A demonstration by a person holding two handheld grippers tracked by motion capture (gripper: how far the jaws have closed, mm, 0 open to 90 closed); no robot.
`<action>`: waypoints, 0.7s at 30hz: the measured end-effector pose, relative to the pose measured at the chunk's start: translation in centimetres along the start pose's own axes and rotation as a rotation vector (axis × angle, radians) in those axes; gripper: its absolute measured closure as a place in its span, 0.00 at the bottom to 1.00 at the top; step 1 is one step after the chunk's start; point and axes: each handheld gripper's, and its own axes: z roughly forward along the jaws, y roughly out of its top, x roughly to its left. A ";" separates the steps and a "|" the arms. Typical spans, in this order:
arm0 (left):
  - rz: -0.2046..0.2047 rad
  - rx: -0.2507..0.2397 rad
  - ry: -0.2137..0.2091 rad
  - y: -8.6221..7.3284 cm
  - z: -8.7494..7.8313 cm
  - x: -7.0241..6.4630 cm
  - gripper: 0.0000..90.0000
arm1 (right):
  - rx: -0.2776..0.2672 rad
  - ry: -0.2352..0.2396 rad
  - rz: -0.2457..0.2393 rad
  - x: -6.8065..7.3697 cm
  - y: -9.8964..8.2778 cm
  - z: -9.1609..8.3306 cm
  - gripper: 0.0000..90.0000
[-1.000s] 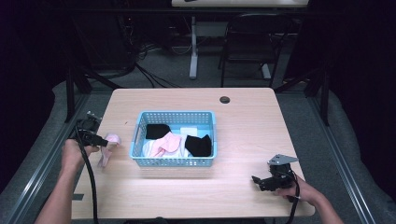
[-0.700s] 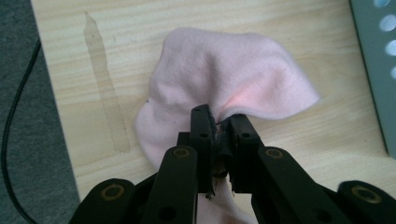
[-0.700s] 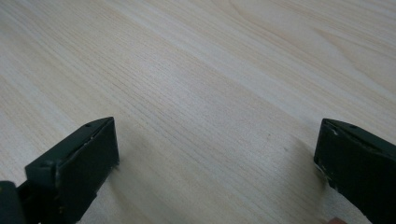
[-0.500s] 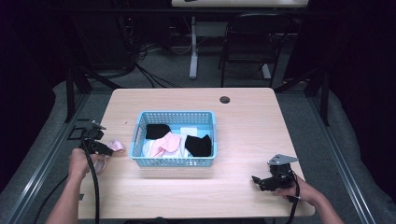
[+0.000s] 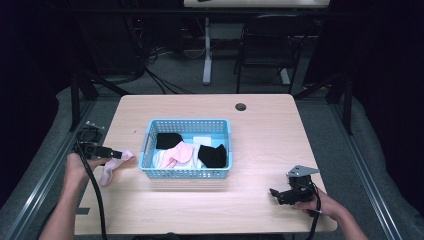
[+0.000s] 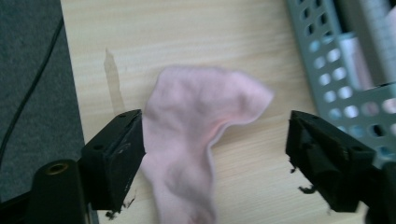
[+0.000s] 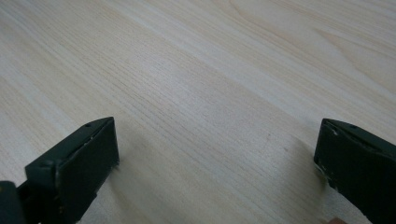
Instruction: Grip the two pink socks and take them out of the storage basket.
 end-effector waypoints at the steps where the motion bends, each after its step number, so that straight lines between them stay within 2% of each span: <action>1: 0.009 -0.010 -0.004 0.3 -0.4 -0.4 0.18 | 0.000 0.000 0.000 0.0 0.0 0.0 0.00; 4: 0.050 -0.037 -0.014 1.1 -1.3 -1.9 0.14 | 0.000 0.000 0.000 0.0 0.0 0.0 0.00; 6: 0.079 -0.044 -0.020 1.7 -1.6 -2.8 0.08 | 0.000 0.000 0.000 0.0 0.0 0.0 0.00; 9: 0.112 -0.049 -0.031 2.4 -1.8 -4.1 0.06 | 0.000 0.000 0.000 0.0 0.0 0.0 0.00; 11: 0.139 -0.046 -0.041 2.9 -1.7 -5.2 0.05 | 0.000 0.000 0.000 0.0 0.0 0.0 0.00; 13: 0.143 -0.043 -0.045 3.0 -1.6 -5.5 0.03 | 0.000 0.000 0.000 0.0 0.0 0.0 0.00; 21: 0.205 -0.036 -0.072 4.1 -0.4 -8.6 0.00 | 0.000 0.000 0.000 0.0 0.0 0.0 0.00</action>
